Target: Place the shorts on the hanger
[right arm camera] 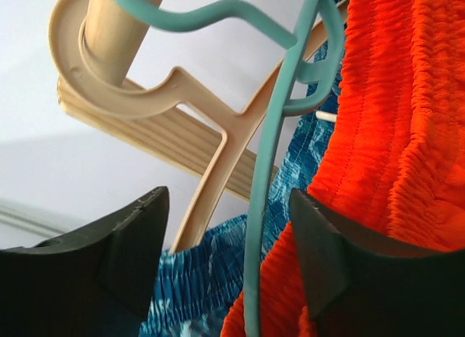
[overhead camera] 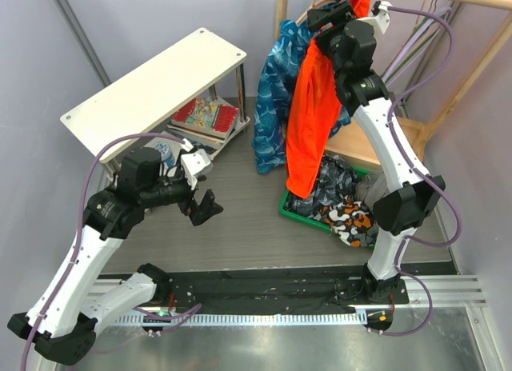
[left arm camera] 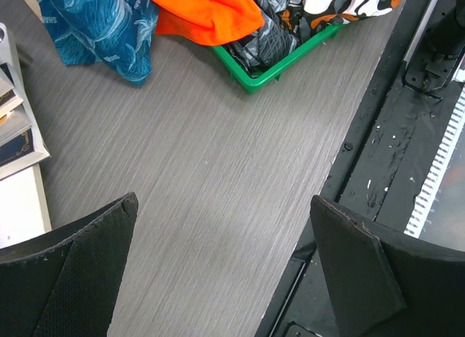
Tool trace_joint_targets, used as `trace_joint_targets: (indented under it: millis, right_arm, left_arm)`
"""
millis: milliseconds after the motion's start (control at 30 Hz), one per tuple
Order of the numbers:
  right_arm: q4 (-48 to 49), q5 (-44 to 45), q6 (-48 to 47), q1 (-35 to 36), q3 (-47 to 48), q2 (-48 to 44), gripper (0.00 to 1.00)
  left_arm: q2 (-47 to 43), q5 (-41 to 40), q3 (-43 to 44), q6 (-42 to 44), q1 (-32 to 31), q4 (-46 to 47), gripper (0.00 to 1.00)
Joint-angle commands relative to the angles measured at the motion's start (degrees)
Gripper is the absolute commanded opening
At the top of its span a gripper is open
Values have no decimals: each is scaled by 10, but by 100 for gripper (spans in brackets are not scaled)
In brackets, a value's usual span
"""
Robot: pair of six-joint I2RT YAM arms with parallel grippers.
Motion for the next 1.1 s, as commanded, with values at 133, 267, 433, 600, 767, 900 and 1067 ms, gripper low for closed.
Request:
trace_joint_targets:
  millis: [133, 267, 433, 600, 767, 900, 1067]
  right_arm:
    - [40, -75, -36, 7, -136, -142, 100]
    - [39, -99, -68, 14, -224, -208, 100]
    - [15, -135, -107, 30, -361, -295, 100]
    - [15, -117, -171, 86, -527, -375, 100]
    - [30, -25, -258, 129, -615, -399, 98]
    - [22, 67, -304, 137, -621, -358, 82]
    - [19, 92, -316, 137, -599, -271, 79]
  left_arm:
    - [-6, 15, -6, -20, 2, 28, 100]
    - [-10, 19, -9, -25, 2, 29, 100]
    - [-12, 20, -14, -28, 1, 31, 100]
    - [-17, 27, -22, -32, 2, 40, 100]
    - [-12, 31, -25, -37, 2, 45, 100]
    - [-10, 30, -27, -45, 1, 44, 100]
    - [-14, 27, -40, -47, 2, 50, 100]
